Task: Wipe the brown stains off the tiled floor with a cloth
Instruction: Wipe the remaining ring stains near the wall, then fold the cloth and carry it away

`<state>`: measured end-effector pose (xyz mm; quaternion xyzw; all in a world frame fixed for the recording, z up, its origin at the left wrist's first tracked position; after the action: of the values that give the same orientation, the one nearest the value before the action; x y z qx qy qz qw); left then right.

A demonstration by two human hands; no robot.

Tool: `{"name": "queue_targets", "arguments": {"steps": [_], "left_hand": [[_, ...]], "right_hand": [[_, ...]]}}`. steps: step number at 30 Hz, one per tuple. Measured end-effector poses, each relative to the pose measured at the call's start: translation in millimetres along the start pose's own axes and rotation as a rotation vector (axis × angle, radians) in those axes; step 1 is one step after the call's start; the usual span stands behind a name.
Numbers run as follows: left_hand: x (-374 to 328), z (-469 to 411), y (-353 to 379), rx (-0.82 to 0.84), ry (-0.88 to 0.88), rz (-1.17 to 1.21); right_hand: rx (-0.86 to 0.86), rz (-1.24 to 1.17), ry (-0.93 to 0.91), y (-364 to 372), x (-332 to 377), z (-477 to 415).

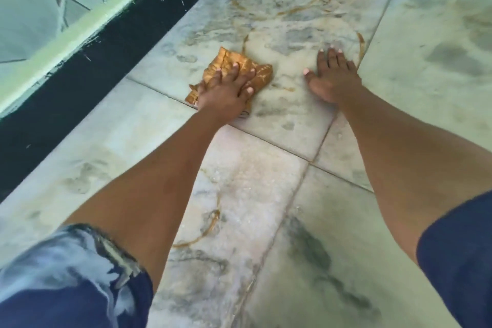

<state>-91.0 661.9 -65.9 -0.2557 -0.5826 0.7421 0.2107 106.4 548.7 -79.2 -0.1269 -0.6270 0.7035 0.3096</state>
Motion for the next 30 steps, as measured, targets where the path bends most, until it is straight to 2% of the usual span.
{"name": "queue_targets", "arguments": {"steps": [4, 7, 8, 10, 13, 15, 17, 21, 24, 30], "left_hand": [[-19, 44, -7, 0.033, 0.034, 0.021], [-30, 72, -20, 0.076, -0.016, 0.182], [-35, 83, -24, 0.105, -0.012, 0.323], [-36, 103, -33, 0.195, -0.057, 0.821], [-31, 146, -51, 0.385, -0.279, 1.539], [-29, 180, -63, 0.492, -0.313, 1.83], [-33, 210, -72, 0.52, -0.31, 2.004], [-41, 272, -93, 0.517, -0.25, 2.273], [-48, 313, -104, 0.49, -0.189, 2.364], [-59, 370, -125, 0.418, -0.018, 2.281]], "right_hand": [[0.158, -0.22, -0.019, -5, 18, 46], [0.158, -0.671, 0.009, -10, 29, 96], [0.117, -0.805, 0.002, -12, 29, 118], [0.029, -0.954, 0.012, -13, 31, 161], [-0.062, -1.069, 0.054, -19, 31, 209], [-0.148, -1.025, 0.045, -32, 29, 235], [-0.167, -0.978, 0.035, -48, 31, 258], [-0.214, -1.051, -0.029, -80, 49, 312], [-0.218, -1.05, -0.066, -98, 61, 350], [-0.238, -1.111, -0.145, -127, 62, 403]]}}
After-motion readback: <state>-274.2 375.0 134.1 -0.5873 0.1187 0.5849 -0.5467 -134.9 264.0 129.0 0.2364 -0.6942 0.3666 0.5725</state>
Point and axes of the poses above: each hand's wrist, its own z-axis away from the middle knuckle, its own y-axis out of the palm, x = y × z, the point moved 1 cm from there along -z, towards the middle knuckle, and after that the axes turned 6 degrees about -y, right-handed, at the moved point
